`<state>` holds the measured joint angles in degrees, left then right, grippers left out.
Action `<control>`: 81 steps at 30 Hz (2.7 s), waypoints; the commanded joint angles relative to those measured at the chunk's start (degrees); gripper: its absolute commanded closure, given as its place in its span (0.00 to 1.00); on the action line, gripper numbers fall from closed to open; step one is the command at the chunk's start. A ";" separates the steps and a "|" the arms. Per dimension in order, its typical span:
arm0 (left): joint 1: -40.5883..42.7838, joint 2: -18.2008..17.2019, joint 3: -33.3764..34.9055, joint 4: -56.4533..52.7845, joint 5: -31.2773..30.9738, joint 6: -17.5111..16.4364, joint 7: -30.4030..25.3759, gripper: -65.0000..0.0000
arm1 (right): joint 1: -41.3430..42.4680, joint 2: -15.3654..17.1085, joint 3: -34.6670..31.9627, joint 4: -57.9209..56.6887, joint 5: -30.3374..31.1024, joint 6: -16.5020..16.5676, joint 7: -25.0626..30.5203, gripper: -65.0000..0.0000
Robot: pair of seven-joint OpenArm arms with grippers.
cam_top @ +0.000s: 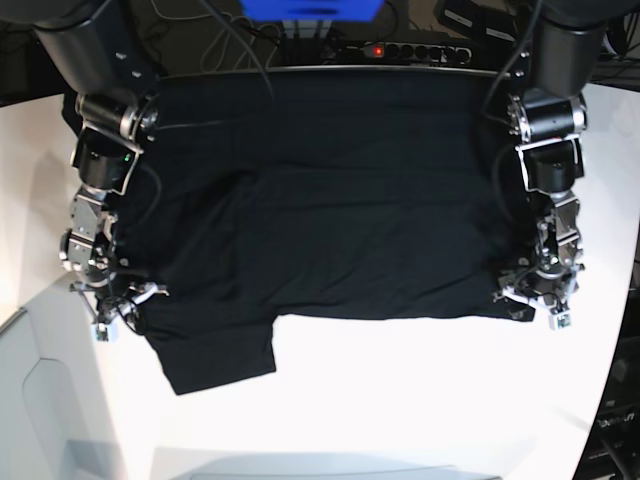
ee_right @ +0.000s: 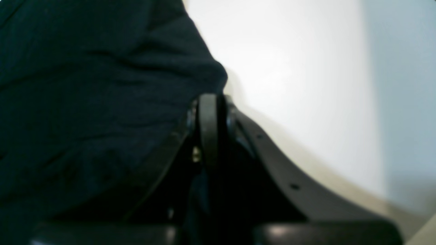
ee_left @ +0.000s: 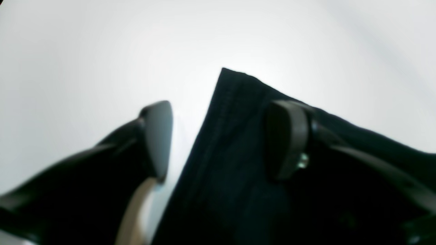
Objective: Fold the T-shirt properly
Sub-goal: 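Release and reach both grippers down to the shirt's side edges, then grasp the side edges and fold them over toward the collar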
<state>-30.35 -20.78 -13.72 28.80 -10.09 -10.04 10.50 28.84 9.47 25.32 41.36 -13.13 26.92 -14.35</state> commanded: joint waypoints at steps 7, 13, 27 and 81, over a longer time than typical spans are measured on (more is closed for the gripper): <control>-1.52 -0.19 0.04 0.35 -0.33 0.07 1.06 0.95 | 0.65 0.24 -0.13 0.17 -0.90 -0.06 -2.31 1.00; -1.52 -0.10 -0.04 0.87 -0.77 0.15 1.15 1.00 | 0.74 0.24 -0.05 0.35 -0.63 -0.06 -2.31 1.00; 6.13 -0.02 -0.57 22.68 -0.95 0.15 11.43 1.00 | -4.88 -0.11 0.04 16.88 3.41 0.29 -2.84 1.00; 37.60 11.85 -25.63 62.50 -1.03 -0.46 19.17 0.46 | -31.43 -4.86 1.27 54.42 8.42 6.80 -7.41 0.67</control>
<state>7.94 -8.16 -39.29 90.32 -10.68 -10.52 31.09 -3.46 4.23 26.57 94.43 -5.56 33.17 -23.40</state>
